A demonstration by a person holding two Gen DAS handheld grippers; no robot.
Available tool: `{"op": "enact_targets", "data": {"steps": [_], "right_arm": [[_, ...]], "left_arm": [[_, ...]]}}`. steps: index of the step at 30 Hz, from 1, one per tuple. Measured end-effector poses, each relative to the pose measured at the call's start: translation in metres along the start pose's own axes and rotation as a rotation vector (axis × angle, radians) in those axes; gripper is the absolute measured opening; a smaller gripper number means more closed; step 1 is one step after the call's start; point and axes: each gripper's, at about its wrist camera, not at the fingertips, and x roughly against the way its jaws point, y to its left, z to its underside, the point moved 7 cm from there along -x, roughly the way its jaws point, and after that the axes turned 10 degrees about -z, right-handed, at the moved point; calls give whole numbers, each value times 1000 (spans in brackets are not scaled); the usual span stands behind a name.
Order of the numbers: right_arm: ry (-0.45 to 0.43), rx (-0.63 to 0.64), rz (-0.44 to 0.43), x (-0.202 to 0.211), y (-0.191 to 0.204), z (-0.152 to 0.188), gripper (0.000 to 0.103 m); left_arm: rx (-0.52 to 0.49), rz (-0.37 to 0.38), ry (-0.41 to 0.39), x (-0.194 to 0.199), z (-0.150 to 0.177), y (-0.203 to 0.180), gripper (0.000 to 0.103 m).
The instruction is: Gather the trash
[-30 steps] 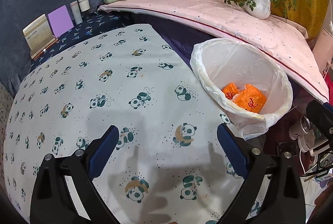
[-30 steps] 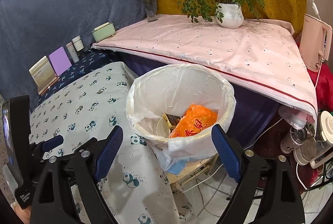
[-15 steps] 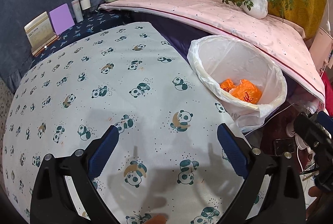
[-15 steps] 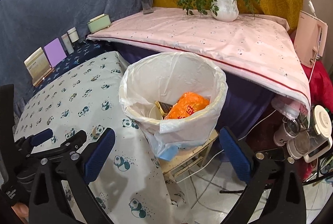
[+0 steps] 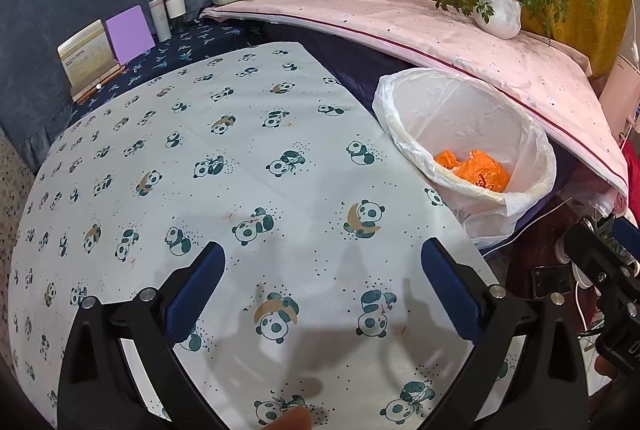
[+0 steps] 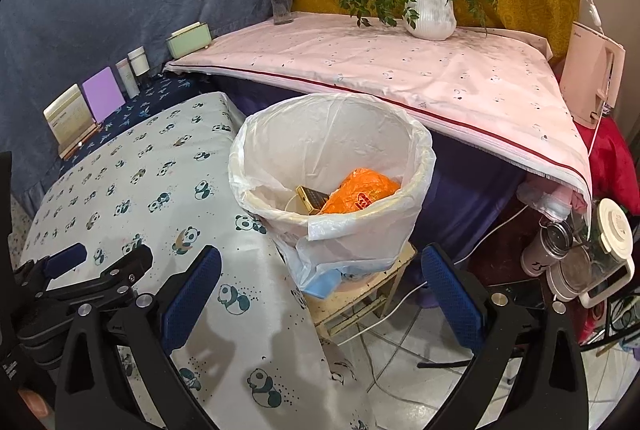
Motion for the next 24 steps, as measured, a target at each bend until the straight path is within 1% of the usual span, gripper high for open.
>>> {"op": "enact_targets", "data": {"steps": [13,24], "right_arm": [[-6,24,-7,3,10,2,97],[-6,25,5,2,8,4,97]], "left_arm": [[4,-19,-18,4,2,2,95],[7,4,-17,6,5,-1,95]]}}
